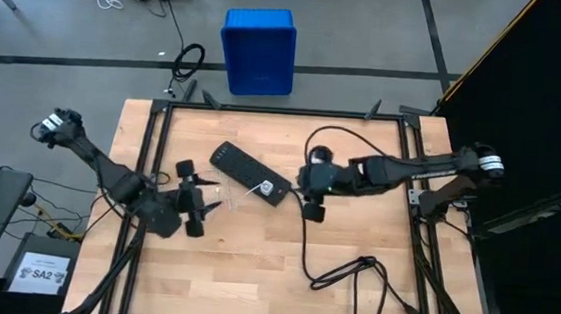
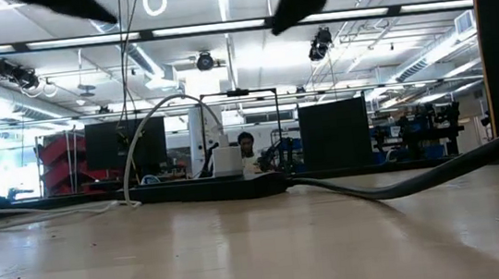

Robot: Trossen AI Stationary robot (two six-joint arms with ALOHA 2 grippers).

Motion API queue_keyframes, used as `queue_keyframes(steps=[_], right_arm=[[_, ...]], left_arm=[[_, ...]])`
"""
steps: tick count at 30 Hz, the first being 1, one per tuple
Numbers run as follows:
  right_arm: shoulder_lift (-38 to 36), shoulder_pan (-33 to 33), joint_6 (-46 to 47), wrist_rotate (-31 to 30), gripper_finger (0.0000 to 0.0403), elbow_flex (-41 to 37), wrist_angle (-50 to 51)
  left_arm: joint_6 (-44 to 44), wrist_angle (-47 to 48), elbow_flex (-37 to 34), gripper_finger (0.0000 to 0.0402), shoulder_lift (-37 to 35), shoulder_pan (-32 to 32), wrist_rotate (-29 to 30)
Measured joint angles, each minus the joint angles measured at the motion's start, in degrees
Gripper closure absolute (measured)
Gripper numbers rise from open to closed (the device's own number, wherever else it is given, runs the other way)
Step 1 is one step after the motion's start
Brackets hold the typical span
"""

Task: Insert USB
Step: Remove the white charger adapter from black outlet extension

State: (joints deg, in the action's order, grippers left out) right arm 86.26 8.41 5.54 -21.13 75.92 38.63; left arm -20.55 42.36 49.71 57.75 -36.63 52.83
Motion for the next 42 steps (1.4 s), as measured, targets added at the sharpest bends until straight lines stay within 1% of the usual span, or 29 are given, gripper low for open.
queue_keyframes(steps=[3, 5, 8, 11, 13, 15, 17, 18, 20, 22, 24, 26, 28, 30, 31, 32, 34, 37, 40, 42], right_arm=[[-1.78, 1.82, 5.76, -6.3, 0.029, 0.0, 8.33], [-3.48, 3.15, 9.5, -8.06, 0.0295, 0.0, 12.21], [-7.45, 5.83, 11.63, -9.57, 0.0302, -0.93, 12.54], [-13.12, 9.96, 12.82, -11.44, 0.0303, -6.25, 7.76], [-17.69, 12.83, 13.1, -13.02, 0.0302, -11.99, 1.29], [-22.51, 15.74, 13.83, -14.2, 0.0301, -19.21, -7.13], [-27.0, 17.82, 13.52, -14.17, 0.0301, -28.04, -18.93], [-28.82, 18.68, 12.55, -13.85, 0.0301, -32.77, -25.77], [-31.22, 19.76, 9.87, -11.05, 0.0302, -41.81, -41.56], [-31.84, 19.86, 6.82, -6.97, 0.0302, -49.51, -56.93], [-31.12, 19.37, 3.87, -3.78, 0.03, -55.46, -69.87], [-29.52, 18.64, 1.82, -2.31, 0.03, -59.44, -79.13], [-27.73, 17.25, 0.07, -1.67, 0.0301, -61.4, -84.49], [-26.06, 15.31, -1.4, -1.67, 0.0302, -61.74, -86.34], [-25.32, 14.29, -1.65, -1.58, 0.0302, -61.63, -86.23], [-24.51, 13.23, -1.77, -1.27, 0.03, -61.34, -85.89], [-22.79, 10.72, -1.74, 1.23, 0.0298, -60.43, -85.9], [-20.43, 6.95, -0.42, 6.97, 0.0296, -58.69, -83.95], [-17.35, 3.44, 0.28, 11.66, 0.0297, -57.3, -81.48], [-14.83, 1.14, 0.3, 13.69, 0.0298, -56.08, -80.9]], left_arm=[[-9.07, 7.19, 0.01, 0.0178, -4.29, -3.9, 4.93], [-11.72, 7.9, 0.01, 0.0178, -7.06, -6.76, 6.77], [-11.54, 5.34, -1.21, 0.0178, -10.75, -10.5, 9.17], [-9.25, -3.68, -5.24, 0.0178, -13.54, -13.72, 11.63], [-4.37, -14.54, -9.92, 0.0178, -14.42, -14.43, 12.47], [1.73, -29.31, -15.89, 0.0178, -14.32, -13.89, 10.85], [7.28, -46.81, -22.59, 0.0179, -13.72, -12.3, 5.1], [9.73, -57.09, -26.06, 0.018, -12.65, -11.03, 1.53], [13.3, -76.0, -32.26, 0.0184, -9.12, -7.85, -5.84], [14.41, -89.09, -36.09, 0.0192, -4.7, -3.66, -10.63], [14.38, -95.9, -36.7, 0.0201, -0.5, 1.63, -14.49], [14.06, -96.78, -35.08, 0.0212, 3.32, 7.98, -20.81], [13.9, -95.87, -31.47, 0.0222, 7.33, 14.56, -30.24], [14.51, -92.82, -26.96, 0.023, 10.55, 20.78, -40.13], [15.33, -89.99, -24.61, 0.0233, 11.68, 23.33, -44.23], [16.15, -86.4, -22.54, 0.0235, 12.42, 25.7, -46.89], [17.94, -78.45, -18.89, 0.0238, 12.58, 29.58, -49.55], [21.06, -68.58, -14.98, 0.0238, 10.14, 33.09, -49.76], [22.87, -61.72, -13.9, 0.0238, 6.19, 34.52, -50.04], [23.27, -57.72, -14.03, 0.0239, 2.92, 34.74, -49.8]])
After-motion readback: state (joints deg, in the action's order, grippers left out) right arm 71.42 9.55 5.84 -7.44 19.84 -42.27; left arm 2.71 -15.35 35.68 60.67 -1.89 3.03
